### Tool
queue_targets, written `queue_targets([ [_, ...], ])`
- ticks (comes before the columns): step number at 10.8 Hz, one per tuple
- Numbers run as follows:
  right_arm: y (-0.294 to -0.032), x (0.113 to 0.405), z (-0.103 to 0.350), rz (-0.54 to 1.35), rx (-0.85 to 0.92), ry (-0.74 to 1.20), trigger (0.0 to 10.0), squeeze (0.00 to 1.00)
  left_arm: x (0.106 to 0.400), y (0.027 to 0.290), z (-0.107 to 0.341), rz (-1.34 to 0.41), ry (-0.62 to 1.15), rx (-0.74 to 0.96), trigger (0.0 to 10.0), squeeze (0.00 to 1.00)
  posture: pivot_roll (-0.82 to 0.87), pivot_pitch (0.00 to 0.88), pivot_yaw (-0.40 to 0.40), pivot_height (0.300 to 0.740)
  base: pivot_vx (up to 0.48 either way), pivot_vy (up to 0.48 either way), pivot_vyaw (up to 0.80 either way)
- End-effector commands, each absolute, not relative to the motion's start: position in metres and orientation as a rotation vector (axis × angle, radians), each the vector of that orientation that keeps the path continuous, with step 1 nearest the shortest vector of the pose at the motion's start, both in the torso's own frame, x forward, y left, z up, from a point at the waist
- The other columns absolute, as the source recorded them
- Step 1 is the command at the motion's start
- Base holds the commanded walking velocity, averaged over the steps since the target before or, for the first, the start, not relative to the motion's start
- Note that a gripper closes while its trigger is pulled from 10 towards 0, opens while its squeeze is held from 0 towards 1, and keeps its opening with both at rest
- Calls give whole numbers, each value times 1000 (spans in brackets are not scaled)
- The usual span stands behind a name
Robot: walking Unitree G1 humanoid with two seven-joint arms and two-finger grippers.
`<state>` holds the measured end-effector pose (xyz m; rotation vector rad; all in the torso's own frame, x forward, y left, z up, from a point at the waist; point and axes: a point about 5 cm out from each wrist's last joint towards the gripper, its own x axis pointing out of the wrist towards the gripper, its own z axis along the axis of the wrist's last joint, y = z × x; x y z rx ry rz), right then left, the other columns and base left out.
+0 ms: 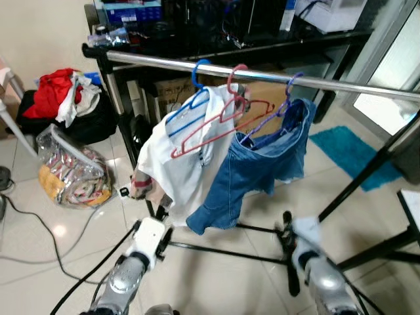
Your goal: Hang hanger
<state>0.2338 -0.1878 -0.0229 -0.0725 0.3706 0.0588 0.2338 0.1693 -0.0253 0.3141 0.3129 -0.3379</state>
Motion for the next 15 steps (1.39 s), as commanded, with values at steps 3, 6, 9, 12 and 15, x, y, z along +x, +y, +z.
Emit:
queue_targets([
  [3, -187, 234, 8, -32, 31, 181, 10000, 0, 248, 174, 9, -357, 57, 417, 10000, 0, 106, 40, -7, 740, 0, 0, 0],
  [6, -168, 270, 73, 90, 150, -41, 10000, 0, 278, 176, 44, -307, -103, 503, 10000, 0, 138, 25, -44, 740, 0, 0, 0],
  [9, -116, 301, 110, 384, 226, -84, 10000, 0, 284, 170, 40, -338, -53, 539, 10000, 0, 181, 0, -80, 740, 0, 0, 0],
  [12, -91, 311, 127, 486, 350, -73, 10000, 0, 279, 151, 32, -392, -52, 537, 10000, 0, 198, 0, -81, 740, 0, 0, 0],
  [15, -60, 313, 131, 621, 327, -36, 10000, 0, 278, 137, 31, -439, -62, 529, 10000, 0, 186, 0, -62, 740, 0, 0, 0],
])
